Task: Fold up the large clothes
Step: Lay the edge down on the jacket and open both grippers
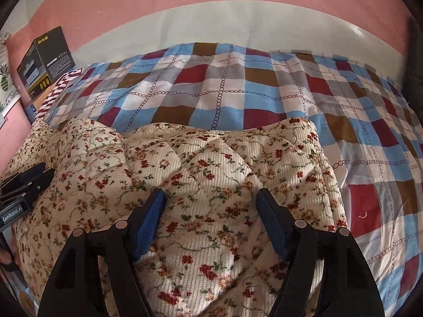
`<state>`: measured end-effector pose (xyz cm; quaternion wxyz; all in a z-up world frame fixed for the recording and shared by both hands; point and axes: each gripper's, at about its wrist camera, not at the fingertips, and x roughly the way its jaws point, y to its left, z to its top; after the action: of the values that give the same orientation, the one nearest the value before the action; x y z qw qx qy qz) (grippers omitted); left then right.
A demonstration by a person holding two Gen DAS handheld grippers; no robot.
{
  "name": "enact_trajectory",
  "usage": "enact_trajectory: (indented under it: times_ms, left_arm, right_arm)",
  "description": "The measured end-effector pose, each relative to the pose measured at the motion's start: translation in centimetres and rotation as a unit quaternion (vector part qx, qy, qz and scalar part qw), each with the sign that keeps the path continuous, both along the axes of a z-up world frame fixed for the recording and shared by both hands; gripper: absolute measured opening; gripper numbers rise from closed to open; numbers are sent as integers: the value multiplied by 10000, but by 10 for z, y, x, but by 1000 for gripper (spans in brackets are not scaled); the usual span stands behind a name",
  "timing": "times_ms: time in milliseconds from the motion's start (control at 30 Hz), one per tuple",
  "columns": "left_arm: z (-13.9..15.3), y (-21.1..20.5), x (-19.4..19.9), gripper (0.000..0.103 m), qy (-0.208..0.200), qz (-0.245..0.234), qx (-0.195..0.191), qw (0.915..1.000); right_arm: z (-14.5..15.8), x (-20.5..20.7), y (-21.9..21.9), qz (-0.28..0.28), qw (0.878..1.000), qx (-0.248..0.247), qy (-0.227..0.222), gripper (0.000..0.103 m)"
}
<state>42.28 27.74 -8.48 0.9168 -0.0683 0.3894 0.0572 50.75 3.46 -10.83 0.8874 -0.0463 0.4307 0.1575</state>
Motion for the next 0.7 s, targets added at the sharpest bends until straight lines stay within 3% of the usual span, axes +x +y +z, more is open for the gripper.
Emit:
enact_trajectory:
  times_ms: [167, 200, 300, 400, 500, 533, 633, 700]
  left_arm:
    - [26, 8, -7, 55, 220, -19, -277, 9994]
    - [33, 13, -14, 51, 216, 25, -270, 9994]
    - [46, 40, -46, 50, 58, 320, -165, 9993]
    - [37, 79, -75, 50, 123, 921, -63, 9957]
    - [13, 111, -88, 43, 203, 1096, -666, 9915]
    - [9, 111, -86, 43, 210, 1075, -655, 9918]
    - [8, 97, -75, 43, 304, 1120, -126, 9932]
    - [15, 91, -74, 43, 416, 1267, -53, 9910]
  right_arm:
    - [22, -12, -1, -42, 9998, -136, -121, 71]
    - [29, -17, -5, -95, 9998, -88, -169, 71]
    - [42, -32, -28, -336, 9991, 85, -263, 71]
    - [30, -35, -48, -478, 9988, -17, -125, 71]
    - [12, -30, -50, -382, 9988, -279, -86, 71]
    - [9, -27, -51, -394, 9988, -278, -89, 74]
    - [11, -23, -53, -565, 9982, -183, 63, 75]
    - [22, -29, -54, -633, 9976, -261, 82, 75]
